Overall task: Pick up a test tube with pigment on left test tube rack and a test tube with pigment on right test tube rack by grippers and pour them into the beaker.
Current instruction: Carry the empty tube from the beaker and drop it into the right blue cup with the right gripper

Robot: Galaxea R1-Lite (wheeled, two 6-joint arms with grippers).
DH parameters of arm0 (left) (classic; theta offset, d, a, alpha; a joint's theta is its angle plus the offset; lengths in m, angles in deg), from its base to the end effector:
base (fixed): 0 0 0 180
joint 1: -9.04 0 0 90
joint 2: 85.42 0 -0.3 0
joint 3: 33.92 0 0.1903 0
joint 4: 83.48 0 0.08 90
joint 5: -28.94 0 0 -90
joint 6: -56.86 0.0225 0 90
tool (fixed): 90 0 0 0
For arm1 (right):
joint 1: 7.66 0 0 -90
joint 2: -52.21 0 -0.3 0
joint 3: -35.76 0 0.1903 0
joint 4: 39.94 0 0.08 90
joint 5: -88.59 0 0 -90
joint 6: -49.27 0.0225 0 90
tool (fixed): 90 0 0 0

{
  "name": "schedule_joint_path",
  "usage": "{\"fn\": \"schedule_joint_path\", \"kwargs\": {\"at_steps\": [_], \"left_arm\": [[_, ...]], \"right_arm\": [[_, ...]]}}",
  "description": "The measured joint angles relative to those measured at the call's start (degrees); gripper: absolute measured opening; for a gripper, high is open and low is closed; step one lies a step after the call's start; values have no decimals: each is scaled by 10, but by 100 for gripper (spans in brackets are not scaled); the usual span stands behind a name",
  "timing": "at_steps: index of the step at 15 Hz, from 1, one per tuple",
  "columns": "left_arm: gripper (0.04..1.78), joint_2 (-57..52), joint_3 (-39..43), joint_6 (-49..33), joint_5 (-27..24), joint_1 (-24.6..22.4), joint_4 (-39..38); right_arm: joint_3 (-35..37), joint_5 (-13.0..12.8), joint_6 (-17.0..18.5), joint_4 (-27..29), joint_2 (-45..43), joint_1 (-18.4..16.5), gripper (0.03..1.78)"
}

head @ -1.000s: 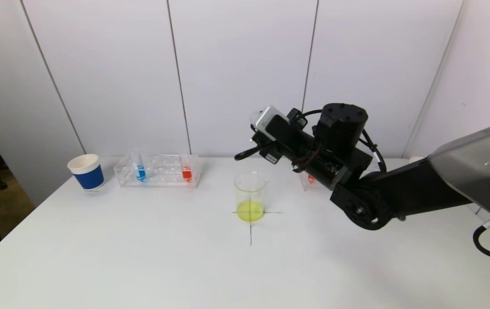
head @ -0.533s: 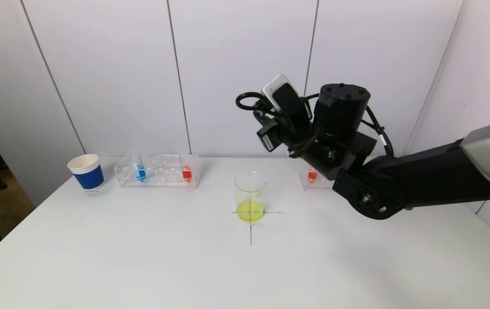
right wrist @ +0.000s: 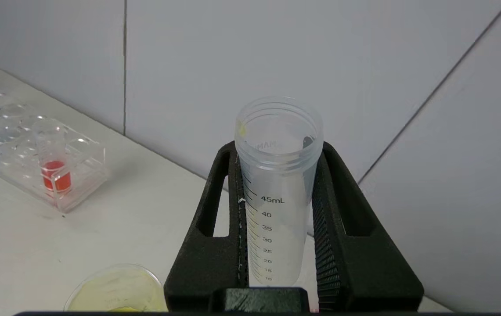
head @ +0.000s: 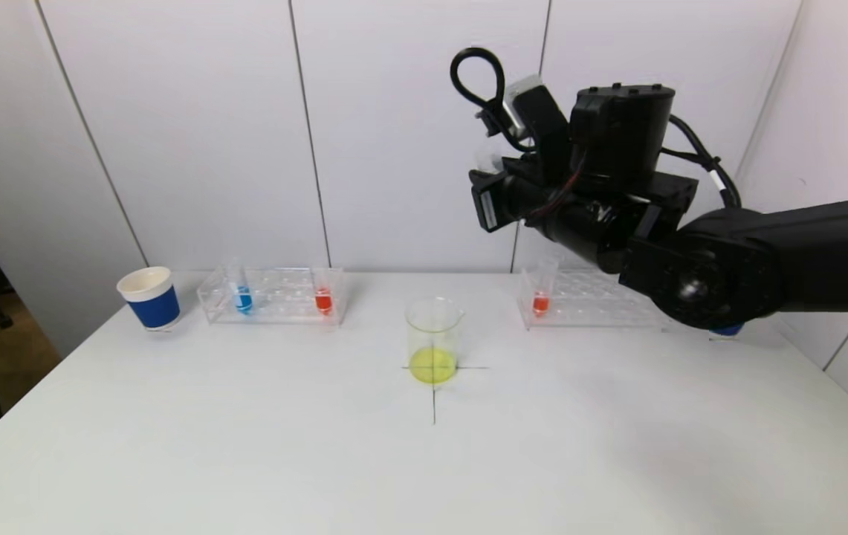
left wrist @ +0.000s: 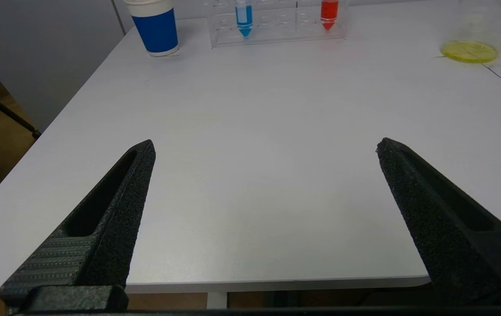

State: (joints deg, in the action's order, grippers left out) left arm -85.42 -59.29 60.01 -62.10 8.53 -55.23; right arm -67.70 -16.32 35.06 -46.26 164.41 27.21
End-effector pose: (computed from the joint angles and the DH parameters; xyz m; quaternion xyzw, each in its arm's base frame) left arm -0.0257 -0.0006 0.0764 0.0271 0.0250 -0.0053 0.9993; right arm 0.3340 0.2257 0.2445 -0.1306 -0.0024 0.1743 0.9760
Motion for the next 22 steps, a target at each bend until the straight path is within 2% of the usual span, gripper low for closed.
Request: {"fn": "schedule_joint_path", "kwargs": {"at_steps": [6,8,13,15,19,22], "left_arm": [[176,0,0,0,0,0,0],[176,0,0,0,0,0,0],[176,0,0,0,0,0,0],[176,0,0,0,0,0,0],[176,0,0,0,0,0,0],[176,0,0,0,0,0,0]], "right_arm": [[-73,-5,55,100,-22,-52,48],[-100,-5,60,141,-33,-73,48],[-160,-4,68,193,-52,-121,48],[-187,-2,77,225,-56,-149,48],[-243,4,121,301,-61,-211,48],[-256,6,126,307,-59,-265,48]]}}
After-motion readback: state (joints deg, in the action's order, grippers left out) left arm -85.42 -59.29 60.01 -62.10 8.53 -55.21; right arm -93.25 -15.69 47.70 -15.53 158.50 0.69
